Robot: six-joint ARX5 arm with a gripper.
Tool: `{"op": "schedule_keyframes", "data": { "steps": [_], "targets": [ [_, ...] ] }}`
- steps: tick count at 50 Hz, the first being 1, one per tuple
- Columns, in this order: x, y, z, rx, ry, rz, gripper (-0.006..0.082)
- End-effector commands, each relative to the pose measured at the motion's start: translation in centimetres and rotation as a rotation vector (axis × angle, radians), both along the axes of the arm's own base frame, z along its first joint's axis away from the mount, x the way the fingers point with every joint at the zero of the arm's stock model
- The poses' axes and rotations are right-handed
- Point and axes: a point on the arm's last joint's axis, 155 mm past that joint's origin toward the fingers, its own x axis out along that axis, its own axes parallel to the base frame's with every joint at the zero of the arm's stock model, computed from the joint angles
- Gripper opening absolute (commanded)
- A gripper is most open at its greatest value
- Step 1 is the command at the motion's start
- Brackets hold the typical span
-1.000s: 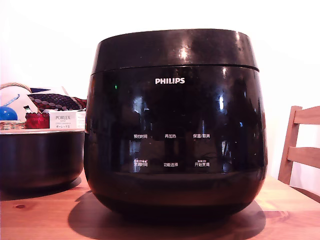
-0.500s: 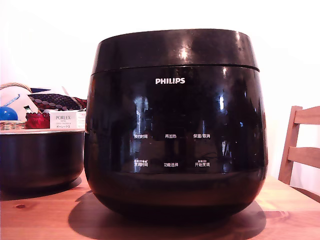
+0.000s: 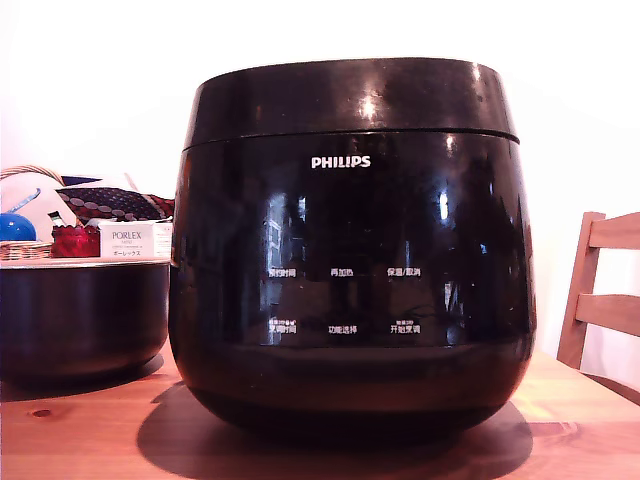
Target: Open the rice cooker by pressing the large metal button on the top of its lid with medium force
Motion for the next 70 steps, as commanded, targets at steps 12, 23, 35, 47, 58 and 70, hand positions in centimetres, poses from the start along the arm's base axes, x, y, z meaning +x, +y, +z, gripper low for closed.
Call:
{"op": "schedule_keyframes", "data": {
  "steps": [12,23,35,47,58,70],
  "targets": [
    [-0.4,-3.4,-1.1,0.074,-0.021,-0.044,-0.0021],
    [-0.1,-6.4,-1.1,0.158,-0.028,-0.059,-0.0021],
    [1.1,-9.4,-2.3,0.319,0.017,-0.042,-0.0021],
    [2.2,-11.3,-3.7,0.377,0.028,-0.030,-0.0021],
    [3.2,-11.6,-4.8,0.395,0.042,0.001,-0.0021],
    [4.0,-12.0,-5.4,0.409,0.054,0.025,-0.0021]
  ]
}}
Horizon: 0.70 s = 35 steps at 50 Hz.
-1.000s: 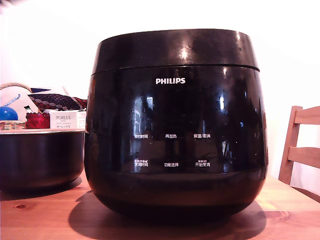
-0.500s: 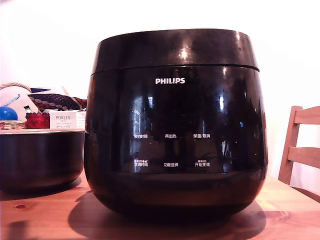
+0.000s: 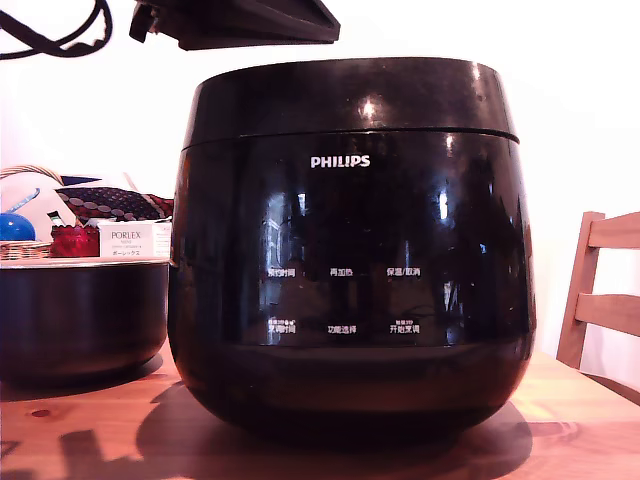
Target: Open the rice cooker by pressing the large metal button on the top of its lid with medium force
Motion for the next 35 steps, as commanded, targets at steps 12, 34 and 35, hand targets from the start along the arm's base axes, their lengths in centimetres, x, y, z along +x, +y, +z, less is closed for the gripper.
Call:
{"op": "schedule_keyframes", "data": {
  "steps": [12,34,35],
  "targets": [
    [0.8,-0.9,0.1,0.018,0.006,0.010,-0.0021],
    [1.1,-1.0,-2.4,0.099,0.058,0.020,-0.0021],
    [1.1,-1.0,-2.5,0.103,0.061,0.021,-0.0021]
  ]
}}
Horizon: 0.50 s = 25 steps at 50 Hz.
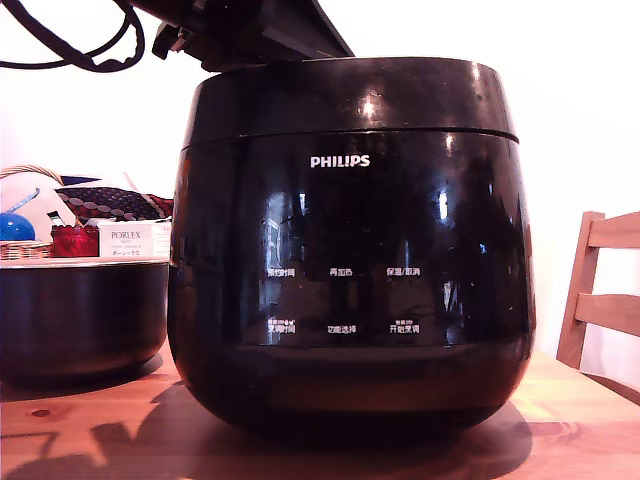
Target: Open the rice cooker by pressing the large metal button on the top of its lid with medium force
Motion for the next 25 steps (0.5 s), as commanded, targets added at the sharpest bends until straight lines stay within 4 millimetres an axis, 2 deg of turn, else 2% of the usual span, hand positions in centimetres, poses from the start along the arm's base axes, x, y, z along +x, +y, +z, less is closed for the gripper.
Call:
{"op": "schedule_keyframes", "data": {
  "steps": [1,25],
  "targets": [
    [0.0,-0.1,-1.7,0.047,0.028,-0.001,-0.0021],
    [-0.2,1.0,-4.7,0.152,0.097,0.014,-0.0021]
  ]
}}
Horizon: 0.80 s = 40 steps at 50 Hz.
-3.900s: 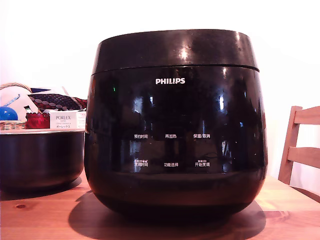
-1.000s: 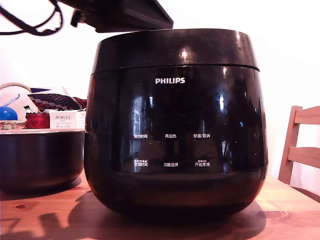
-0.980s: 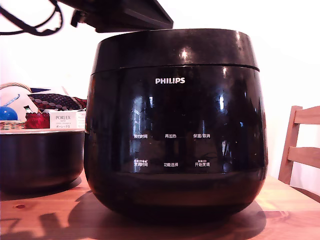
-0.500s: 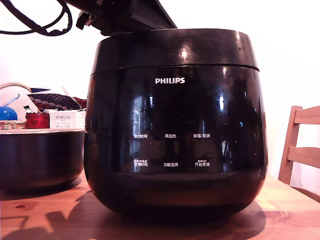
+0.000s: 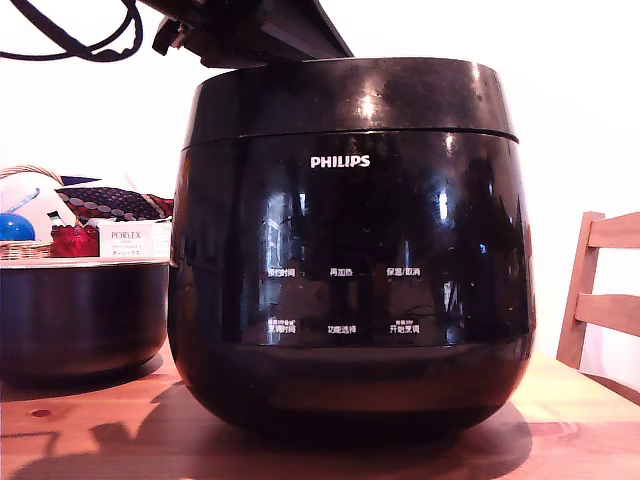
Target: Open the rice cooker by pressing the large metal button on the top of its lid with medium force
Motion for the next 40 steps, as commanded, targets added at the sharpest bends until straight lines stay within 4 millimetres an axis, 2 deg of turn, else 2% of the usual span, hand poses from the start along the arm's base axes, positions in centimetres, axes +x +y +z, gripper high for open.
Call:
{"op": "schedule_keyframes", "data": {
  "steps": [1,15,32,40],
  "targets": [
    [-0.3,0.8,-4.5,0.112,0.071,0.010,-0.0021],
    [-0.2,1.3,-5.8,0.157,0.094,0.028,-0.0021],
    [-0.1,1.2,-8.9,0.226,0.151,0.027,-0.0021],
    [-0.2,1.2,-9.2,0.233,0.156,0.026,-0.0021]
  ]
}}
